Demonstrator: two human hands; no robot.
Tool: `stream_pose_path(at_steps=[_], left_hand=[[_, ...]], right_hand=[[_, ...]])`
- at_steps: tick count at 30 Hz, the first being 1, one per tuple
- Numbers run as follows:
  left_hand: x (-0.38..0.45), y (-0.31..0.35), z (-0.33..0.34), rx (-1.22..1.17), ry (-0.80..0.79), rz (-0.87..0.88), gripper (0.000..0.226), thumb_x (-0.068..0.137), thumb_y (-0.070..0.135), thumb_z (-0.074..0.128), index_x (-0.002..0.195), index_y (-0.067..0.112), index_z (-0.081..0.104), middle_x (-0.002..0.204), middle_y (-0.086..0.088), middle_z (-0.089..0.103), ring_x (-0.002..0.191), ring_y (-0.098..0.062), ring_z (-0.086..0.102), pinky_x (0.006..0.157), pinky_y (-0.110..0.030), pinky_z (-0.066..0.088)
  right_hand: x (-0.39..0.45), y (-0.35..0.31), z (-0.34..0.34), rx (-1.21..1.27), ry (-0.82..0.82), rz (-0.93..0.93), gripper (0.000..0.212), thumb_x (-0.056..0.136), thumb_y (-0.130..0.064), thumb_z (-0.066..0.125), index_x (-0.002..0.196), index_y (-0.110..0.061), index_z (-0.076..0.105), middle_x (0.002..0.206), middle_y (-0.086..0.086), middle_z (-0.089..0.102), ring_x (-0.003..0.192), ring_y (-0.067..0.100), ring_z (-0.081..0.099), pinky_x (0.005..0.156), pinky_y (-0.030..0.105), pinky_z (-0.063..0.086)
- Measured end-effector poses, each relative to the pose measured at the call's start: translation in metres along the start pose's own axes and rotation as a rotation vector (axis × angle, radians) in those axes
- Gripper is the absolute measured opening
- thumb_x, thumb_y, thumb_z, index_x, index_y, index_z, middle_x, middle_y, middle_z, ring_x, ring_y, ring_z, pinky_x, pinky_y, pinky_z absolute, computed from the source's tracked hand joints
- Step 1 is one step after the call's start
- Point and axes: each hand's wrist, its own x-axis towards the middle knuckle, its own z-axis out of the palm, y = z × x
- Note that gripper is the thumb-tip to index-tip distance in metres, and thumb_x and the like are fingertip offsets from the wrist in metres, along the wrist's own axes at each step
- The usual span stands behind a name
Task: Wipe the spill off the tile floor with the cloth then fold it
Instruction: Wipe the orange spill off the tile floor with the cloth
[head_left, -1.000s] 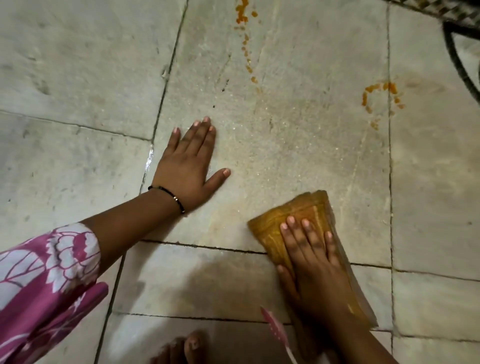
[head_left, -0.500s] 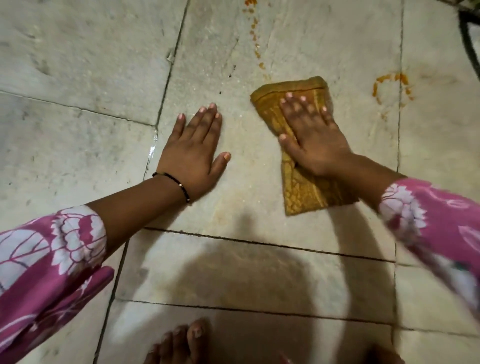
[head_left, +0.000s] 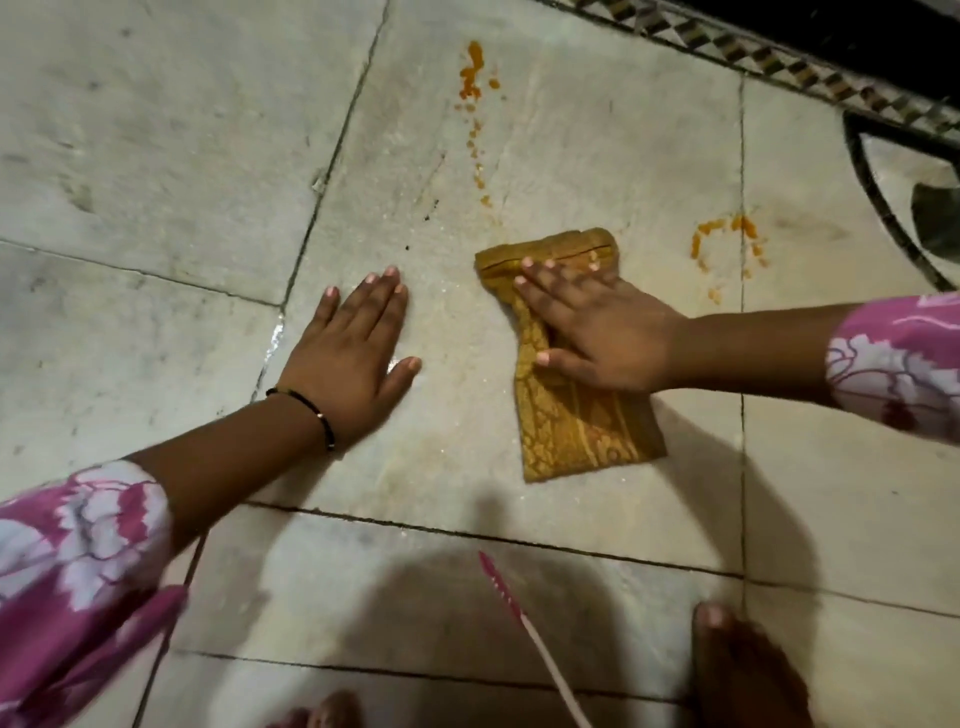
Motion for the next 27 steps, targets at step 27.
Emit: stream_pose_path(at_steps=[27], left_hand=[[0.089,0.212,0.020,-0.002,0.010,-0.109,0.080,0.091,0.064,0.005,0.148,0.007,0.002,0.156,-0.010,0.000,0.144,-0.024,0.006,0.112,-0.036,-0.013]], right_hand=[[-0.113,0.214,0.158,0.316,0.462,0.567,0.075,0.090,-0.060,0.015,0.151,-0.016,0.020,0.159,0.004,0.018,0.146,0.023,0.015,0.116,0.044,0.006]])
